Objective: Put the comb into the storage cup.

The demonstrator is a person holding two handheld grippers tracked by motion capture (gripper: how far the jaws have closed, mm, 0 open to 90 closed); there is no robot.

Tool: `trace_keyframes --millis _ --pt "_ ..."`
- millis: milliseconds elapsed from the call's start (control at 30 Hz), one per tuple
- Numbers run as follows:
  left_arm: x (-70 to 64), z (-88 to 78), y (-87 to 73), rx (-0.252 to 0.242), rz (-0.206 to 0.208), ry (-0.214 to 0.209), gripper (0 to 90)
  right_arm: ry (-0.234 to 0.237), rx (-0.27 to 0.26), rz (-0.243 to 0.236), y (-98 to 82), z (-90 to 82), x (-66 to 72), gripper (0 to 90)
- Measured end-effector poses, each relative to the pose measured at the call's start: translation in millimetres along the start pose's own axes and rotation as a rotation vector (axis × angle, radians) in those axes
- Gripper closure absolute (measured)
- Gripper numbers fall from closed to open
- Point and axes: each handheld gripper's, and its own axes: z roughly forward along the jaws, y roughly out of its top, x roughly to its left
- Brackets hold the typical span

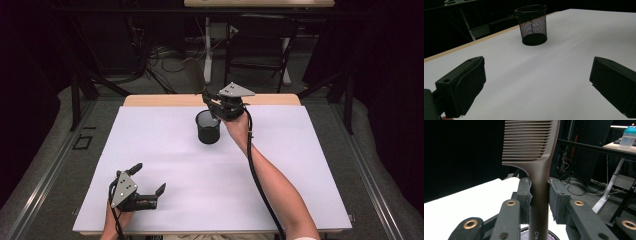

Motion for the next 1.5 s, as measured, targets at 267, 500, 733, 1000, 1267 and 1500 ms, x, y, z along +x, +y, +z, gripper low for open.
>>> trace_keyframes --millis 267,500,733,1000,1267,1500 --pt "-0.2 0.4 0.0 0.000 0.004 -0.005 0.6 0.011 -0.004 -0.005 -2.9 5.9 1.9 72.5" --pt "-0.2 0.5 0.0 0.000 0.003 -0.008 0.6 0.019 -0.002 0.005 -7.2 9.8 -0.4 72.5" --pt "0.0 0.8 -0.2 0.002 0.002 -0.003 0.6 0.017 -0.015 0.007 -9.8 11.8 -3.5 72.5" --pt "0.2 0.5 -0.3 0.001 0.002 -0.003 0.7 0.009 -0.018 0.004 -14.1 16.7 -5.7 72.5" --pt "0.0 -0.5 -0.1 0.000 0.003 -0.002 0.7 0.001 -0.008 0.007 -18.0 23.1 -3.7 72.5" --pt "-0.3 0.5 -0.1 0.002 0.005 -0.005 0.7 0.003 0.003 0.005 -20.2 26.8 -3.1 72.5"
